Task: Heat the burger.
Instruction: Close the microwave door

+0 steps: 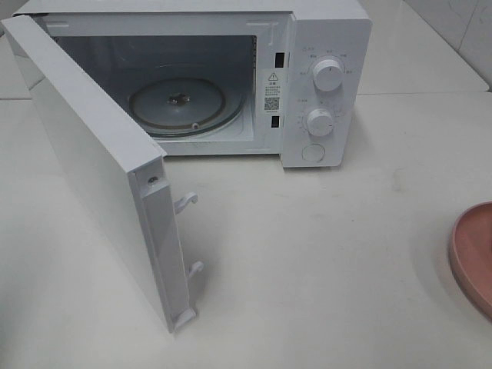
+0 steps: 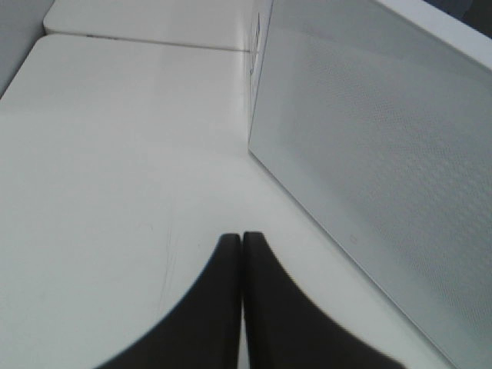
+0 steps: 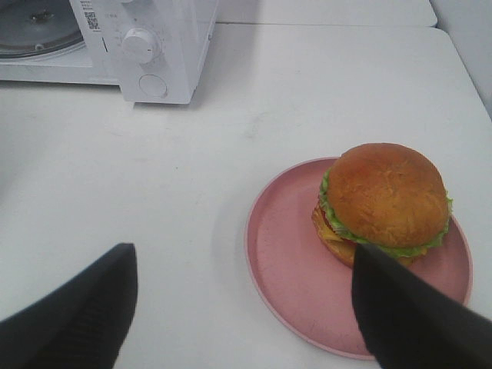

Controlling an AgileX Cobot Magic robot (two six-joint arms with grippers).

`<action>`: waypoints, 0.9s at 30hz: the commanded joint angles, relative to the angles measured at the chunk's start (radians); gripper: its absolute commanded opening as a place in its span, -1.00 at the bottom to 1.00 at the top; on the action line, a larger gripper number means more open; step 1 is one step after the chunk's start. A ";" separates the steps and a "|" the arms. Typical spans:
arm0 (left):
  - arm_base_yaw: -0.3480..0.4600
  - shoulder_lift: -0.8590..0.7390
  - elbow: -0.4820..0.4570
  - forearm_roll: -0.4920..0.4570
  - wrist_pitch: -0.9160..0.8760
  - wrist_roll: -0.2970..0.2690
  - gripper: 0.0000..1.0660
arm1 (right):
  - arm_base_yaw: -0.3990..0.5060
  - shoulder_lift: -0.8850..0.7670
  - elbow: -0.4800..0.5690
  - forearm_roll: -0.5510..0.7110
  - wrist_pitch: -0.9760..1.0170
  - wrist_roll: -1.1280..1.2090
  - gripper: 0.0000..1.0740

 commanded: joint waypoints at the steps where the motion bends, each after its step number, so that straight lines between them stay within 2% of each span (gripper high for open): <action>1: 0.000 0.031 0.058 -0.070 -0.197 0.087 -1.00 | -0.003 -0.028 0.003 -0.002 -0.011 -0.011 0.40; 2: 0.000 0.031 0.058 -0.070 -0.197 0.087 -1.00 | -0.003 -0.028 0.003 -0.002 -0.011 -0.011 0.40; 4: 0.000 0.059 0.110 -0.142 -0.323 0.148 -1.00 | -0.003 -0.028 0.003 -0.002 -0.011 -0.011 0.40; 5: 0.000 0.059 0.110 -0.142 -0.323 0.148 -1.00 | -0.003 -0.028 0.003 -0.002 -0.011 -0.011 0.40; 6: 0.000 0.082 0.139 -0.190 -0.405 0.199 -1.00 | -0.003 -0.028 0.003 -0.002 -0.011 -0.011 0.40; 7: 0.000 0.096 0.154 -0.216 -0.443 0.224 -1.00 | -0.003 -0.028 0.003 -0.002 -0.011 -0.011 0.40; 8: 0.000 0.096 0.154 -0.216 -0.443 0.224 -1.00 | -0.003 -0.028 0.003 -0.002 -0.011 -0.011 0.40; 9: 0.000 0.123 0.176 -0.253 -0.507 0.264 -1.00 | -0.003 -0.028 0.003 -0.002 -0.011 -0.011 0.40; 12: -0.001 0.166 0.201 -0.293 -0.599 0.300 -1.00 | -0.003 -0.028 0.003 -0.002 -0.011 -0.011 0.40; 16: -0.007 0.209 0.204 -0.295 -0.663 0.302 -1.00 | -0.003 -0.028 0.003 -0.002 -0.011 -0.011 0.40; 18: -0.017 0.266 0.204 -0.293 -0.756 0.298 -1.00 | -0.003 -0.028 0.003 -0.002 -0.011 -0.011 0.40; 21: -0.018 0.282 0.204 -0.293 -0.777 0.297 -1.00 | -0.003 -0.028 0.003 -0.002 -0.011 -0.011 0.40; 23: -0.055 0.343 0.204 -0.281 -0.839 0.271 -1.00 | -0.003 -0.028 0.003 -0.002 -0.011 -0.011 0.40; 26: -0.074 0.361 0.204 -0.271 -0.857 0.268 -1.00 | -0.003 -0.028 0.003 -0.002 -0.011 -0.011 0.40; 27: -0.119 0.398 0.204 -0.254 -0.903 0.264 -1.00 | -0.003 -0.028 0.003 -0.002 -0.011 -0.011 0.40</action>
